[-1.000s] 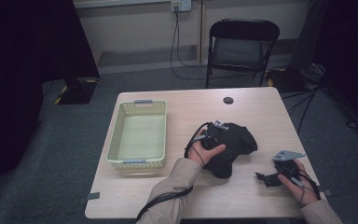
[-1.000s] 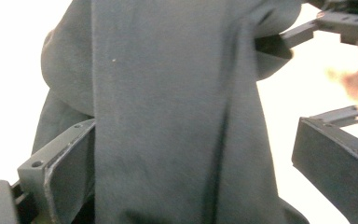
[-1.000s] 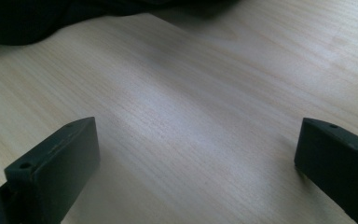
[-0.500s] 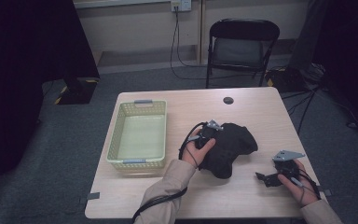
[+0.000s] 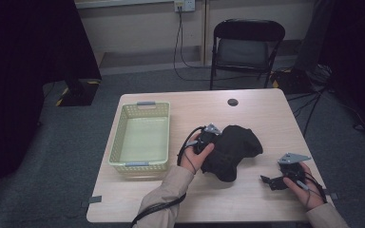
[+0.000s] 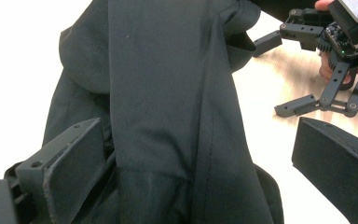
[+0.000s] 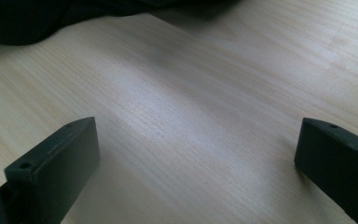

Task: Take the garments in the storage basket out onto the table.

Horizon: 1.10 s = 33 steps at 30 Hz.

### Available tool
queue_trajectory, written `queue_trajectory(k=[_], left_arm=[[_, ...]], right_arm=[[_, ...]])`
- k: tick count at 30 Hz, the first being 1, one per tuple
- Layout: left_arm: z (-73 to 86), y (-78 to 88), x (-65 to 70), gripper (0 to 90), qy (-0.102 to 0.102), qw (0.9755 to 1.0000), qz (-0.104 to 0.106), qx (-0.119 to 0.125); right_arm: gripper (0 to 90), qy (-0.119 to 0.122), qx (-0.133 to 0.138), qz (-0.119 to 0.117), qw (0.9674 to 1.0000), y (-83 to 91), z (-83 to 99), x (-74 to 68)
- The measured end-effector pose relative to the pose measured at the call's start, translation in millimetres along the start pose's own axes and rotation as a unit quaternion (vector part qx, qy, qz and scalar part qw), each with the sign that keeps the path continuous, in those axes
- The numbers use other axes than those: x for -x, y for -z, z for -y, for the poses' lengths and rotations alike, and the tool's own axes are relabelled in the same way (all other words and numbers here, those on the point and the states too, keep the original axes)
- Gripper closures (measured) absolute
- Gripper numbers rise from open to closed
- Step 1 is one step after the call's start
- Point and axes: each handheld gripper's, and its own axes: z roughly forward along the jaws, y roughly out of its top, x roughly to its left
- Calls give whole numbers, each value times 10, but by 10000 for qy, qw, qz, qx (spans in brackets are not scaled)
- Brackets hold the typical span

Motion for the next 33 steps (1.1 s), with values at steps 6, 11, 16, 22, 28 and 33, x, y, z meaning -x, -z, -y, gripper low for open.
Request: queue_trajectory(k=[6,11,16,22,28,33], left_arm=[[39,50,12,24,-15,10000,-3,16],[84,72,19,24,-22,10000,34,28],[161,97,28,24,-48,10000,72,-36],[254,162,9,23,22,9999,104,14],[309,214,4,22,32,9999,131,32],[373,226,13,22,-28,9998,206,-16]], right_arm=[[0,0,0,-1,10000,0,0,0],[0,0,1,0,10000,0,0,0],[0,1,1,-1,10000,0,0,0],[0,-8,5,10,10000,1,2,-2],[0,-12,5,13,10000,1,2,-3],[0,-11,4,13,10000,1,2,-3]])
